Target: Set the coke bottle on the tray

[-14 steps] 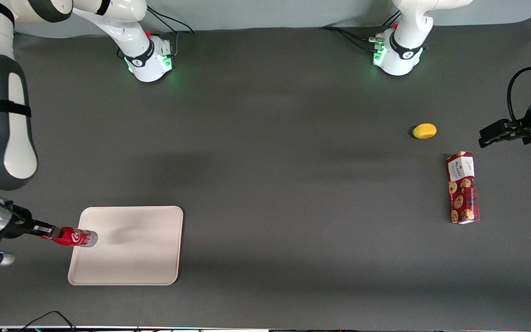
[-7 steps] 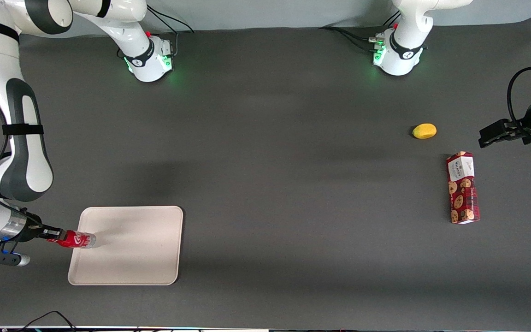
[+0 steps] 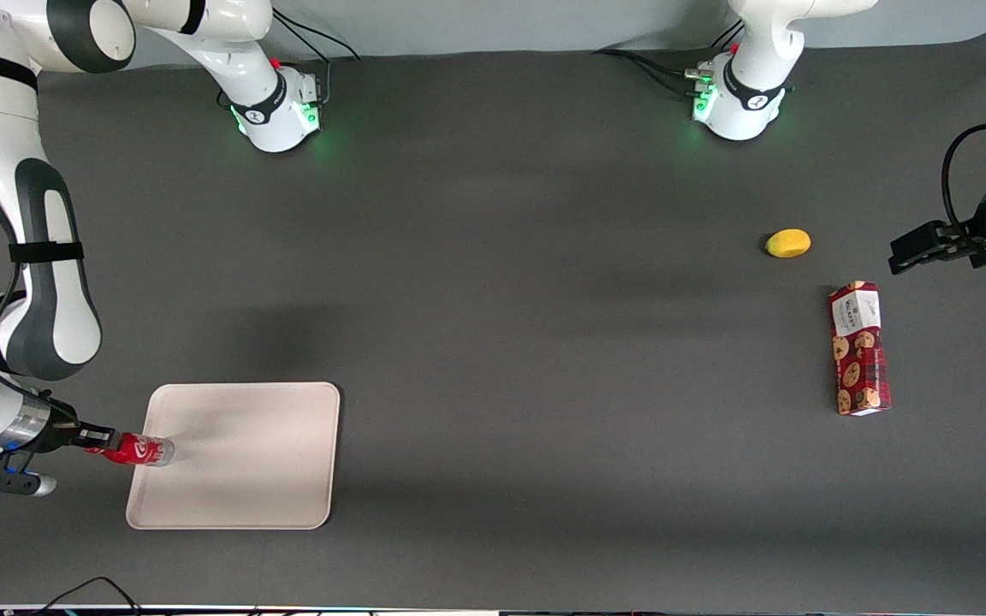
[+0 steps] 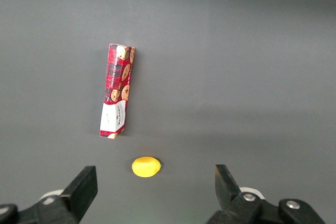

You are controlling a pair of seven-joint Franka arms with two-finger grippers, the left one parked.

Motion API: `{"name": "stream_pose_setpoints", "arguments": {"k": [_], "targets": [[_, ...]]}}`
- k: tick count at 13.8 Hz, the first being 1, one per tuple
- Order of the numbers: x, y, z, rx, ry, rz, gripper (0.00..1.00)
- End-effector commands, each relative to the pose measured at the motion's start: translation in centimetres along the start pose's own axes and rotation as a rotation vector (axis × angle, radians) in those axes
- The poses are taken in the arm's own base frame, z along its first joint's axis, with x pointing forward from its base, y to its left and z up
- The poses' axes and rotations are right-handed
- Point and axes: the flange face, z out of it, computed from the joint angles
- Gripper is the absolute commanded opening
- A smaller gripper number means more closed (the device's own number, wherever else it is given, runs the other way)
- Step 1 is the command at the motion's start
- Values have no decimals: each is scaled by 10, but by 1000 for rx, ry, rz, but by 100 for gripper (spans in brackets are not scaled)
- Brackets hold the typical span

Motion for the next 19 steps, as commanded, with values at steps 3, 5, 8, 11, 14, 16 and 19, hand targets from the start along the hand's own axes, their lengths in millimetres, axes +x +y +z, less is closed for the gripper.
{"name": "stream_pose_setpoints", "arguments": {"k": [3,5,8,11,14,16,19], "targets": [[-9,-9,-62,-16,68,-31,100],[-20,-18,-111,-12,110,-34,100],[-50,-35,-174,-6,61,-56,100],[-82,-38,-233,33,13,-48,100],[-120,-50,-280,56,0,-56,100],[-140,-60,-299,57,3,-55,100],[-154,-73,-308,59,5,-63,100]]}}
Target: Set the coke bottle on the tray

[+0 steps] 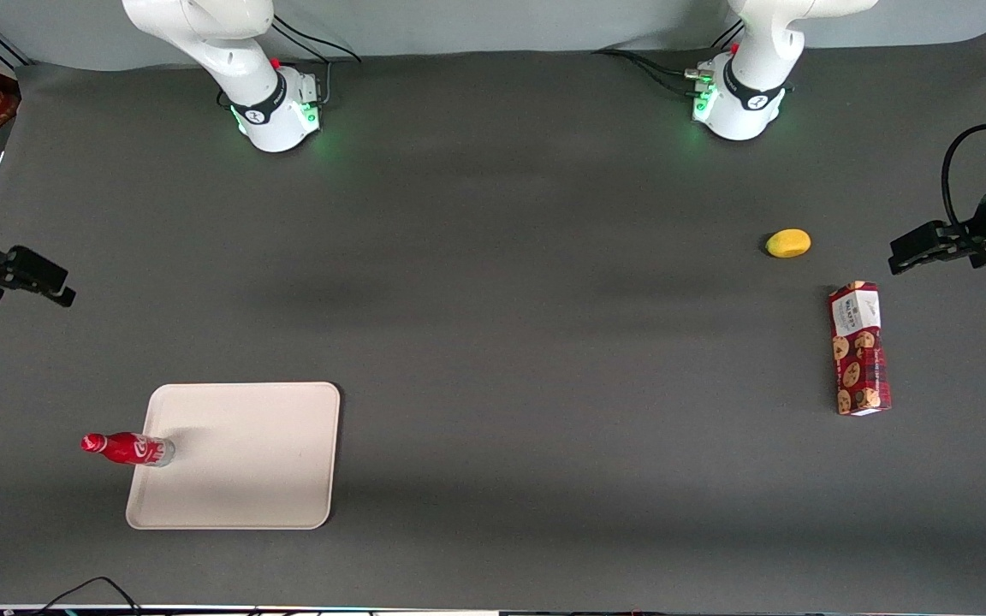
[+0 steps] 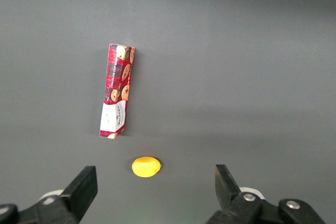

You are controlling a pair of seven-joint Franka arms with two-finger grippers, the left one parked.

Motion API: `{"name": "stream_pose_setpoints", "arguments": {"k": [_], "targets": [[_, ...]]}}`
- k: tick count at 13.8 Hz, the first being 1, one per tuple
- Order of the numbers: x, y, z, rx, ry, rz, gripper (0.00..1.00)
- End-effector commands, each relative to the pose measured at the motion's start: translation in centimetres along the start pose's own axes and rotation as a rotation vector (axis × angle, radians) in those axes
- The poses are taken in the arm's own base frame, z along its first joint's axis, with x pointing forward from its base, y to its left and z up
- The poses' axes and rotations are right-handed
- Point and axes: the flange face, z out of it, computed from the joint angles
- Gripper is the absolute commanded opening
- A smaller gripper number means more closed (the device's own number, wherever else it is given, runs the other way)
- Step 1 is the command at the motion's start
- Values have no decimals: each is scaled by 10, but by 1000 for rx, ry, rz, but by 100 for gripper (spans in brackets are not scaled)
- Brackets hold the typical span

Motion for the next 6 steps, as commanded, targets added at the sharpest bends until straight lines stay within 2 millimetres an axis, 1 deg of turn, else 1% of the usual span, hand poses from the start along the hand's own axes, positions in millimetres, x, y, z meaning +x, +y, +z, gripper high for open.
{"name": "stream_pose_setpoints", "arguments": {"k": [1,3,6], "targets": [[-14,-8,3,13,-16,16,100],[-15,-10,7,14,-25,15,100],[-16,-16,6,51,-25,17,100]]}}
